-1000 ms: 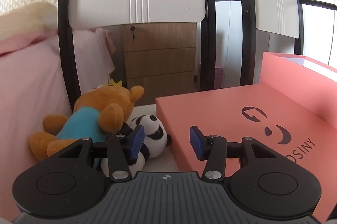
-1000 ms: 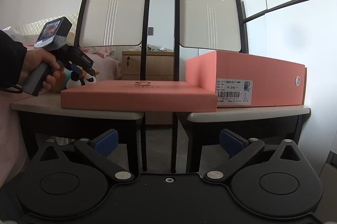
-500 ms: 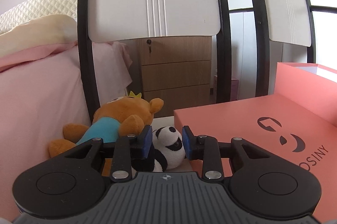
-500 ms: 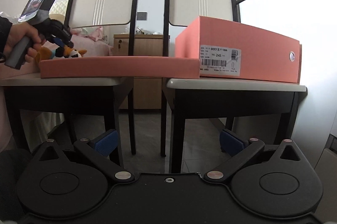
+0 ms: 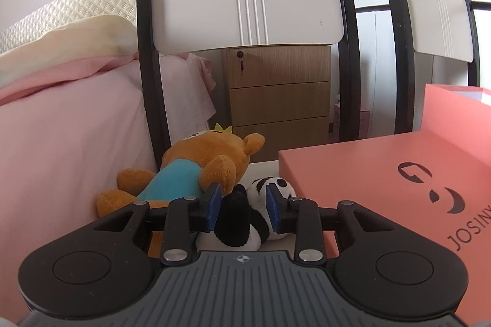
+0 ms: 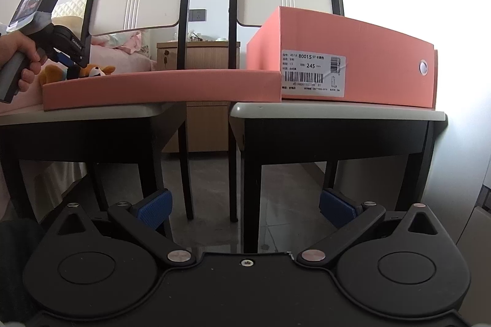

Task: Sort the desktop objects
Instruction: 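Close the left tool on the black-and-white panda plush, then lift the panda plush with the left tool and carry it over the shoe box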

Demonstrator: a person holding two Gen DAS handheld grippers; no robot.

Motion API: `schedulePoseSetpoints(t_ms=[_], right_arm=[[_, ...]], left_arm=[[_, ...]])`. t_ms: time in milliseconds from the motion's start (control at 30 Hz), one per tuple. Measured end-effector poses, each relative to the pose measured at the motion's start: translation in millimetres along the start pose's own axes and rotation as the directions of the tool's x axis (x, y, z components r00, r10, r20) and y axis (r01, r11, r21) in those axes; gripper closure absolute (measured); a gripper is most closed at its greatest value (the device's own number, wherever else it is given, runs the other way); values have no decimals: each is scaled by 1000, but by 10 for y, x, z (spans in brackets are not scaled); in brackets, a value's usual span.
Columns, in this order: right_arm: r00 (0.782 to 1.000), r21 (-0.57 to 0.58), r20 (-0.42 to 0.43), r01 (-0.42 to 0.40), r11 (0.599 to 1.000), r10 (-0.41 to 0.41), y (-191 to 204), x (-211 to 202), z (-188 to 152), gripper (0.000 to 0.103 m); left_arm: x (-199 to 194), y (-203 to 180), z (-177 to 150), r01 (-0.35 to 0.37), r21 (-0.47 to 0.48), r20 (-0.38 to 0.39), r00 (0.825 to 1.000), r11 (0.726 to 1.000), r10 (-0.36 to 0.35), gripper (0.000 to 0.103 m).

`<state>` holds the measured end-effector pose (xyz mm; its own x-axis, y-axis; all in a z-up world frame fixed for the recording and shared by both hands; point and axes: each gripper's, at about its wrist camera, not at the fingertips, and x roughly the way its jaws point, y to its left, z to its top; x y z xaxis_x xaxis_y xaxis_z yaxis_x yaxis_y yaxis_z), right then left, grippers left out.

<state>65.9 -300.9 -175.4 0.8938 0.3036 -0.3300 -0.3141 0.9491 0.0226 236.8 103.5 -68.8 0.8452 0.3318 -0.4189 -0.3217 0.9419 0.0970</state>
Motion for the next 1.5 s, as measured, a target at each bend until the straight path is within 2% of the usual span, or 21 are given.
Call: schedulePoseSetpoints(t_ms=[367,600,767,967,1067,1367,1500], right_arm=[[999,13,-39,-6,1000,7,-10,63,-46,1],[998,34,-57,2,999,0,-23,81,-46,1],[999,54,-50,11,998,-8,-59,66,26,1],[999,48,-41,27,998,-25,-138,55,193,1],[998,45,-55,18,999,-16,-199,59,262,1],[996,28,-64,-54,998,55,-359,134,499,1],[994,26,-65,-86,996,88,-409,216,568,1]], left_arm=[[125,54,-55,-34,-24,-80,996,999,32,65],[150,5,-80,-44,15,-78,996,999,45,66],[130,18,-48,-45,-2,-95,995,999,45,73],[2,26,17,-38,-47,-119,992,998,32,76],[-118,22,70,-40,-65,-100,994,997,33,76],[-457,63,210,-38,-239,-99,995,970,15,76],[-606,-17,318,-48,-233,-53,998,971,37,77]])
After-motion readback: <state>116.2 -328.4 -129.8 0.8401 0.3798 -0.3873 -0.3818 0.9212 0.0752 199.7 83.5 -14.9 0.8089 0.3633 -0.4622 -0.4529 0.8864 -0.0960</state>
